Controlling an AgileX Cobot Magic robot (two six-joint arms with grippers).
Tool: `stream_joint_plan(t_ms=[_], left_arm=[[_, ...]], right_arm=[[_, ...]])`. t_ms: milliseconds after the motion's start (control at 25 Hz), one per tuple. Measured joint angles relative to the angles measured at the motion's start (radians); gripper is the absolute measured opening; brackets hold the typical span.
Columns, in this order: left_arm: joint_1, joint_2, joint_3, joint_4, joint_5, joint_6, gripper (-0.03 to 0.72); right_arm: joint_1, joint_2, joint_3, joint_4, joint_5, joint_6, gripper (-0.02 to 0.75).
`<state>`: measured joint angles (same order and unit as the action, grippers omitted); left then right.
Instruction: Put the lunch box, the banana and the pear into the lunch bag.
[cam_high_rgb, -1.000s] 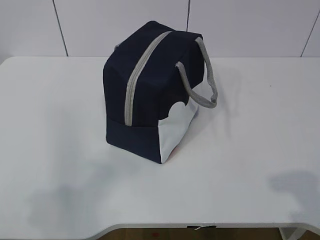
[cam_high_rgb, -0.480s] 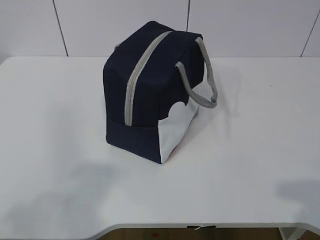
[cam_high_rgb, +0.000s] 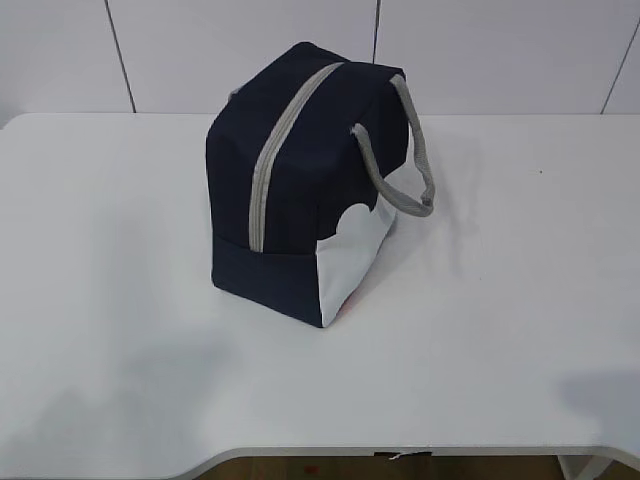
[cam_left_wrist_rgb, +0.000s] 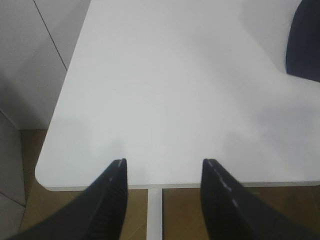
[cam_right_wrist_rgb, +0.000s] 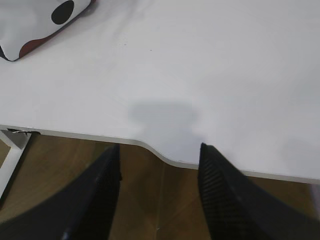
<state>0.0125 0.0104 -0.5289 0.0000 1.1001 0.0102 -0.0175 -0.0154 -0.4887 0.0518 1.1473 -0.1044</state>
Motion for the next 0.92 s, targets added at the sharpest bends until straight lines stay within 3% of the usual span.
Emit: stream_joint_plan(t_ms=[920], left_arm=[[0.0, 0.0, 0.0, 0.0, 0.0, 0.0, 0.33]], right_arm=[[0.0, 0.0, 0.0, 0.0, 0.0, 0.0, 0.413]])
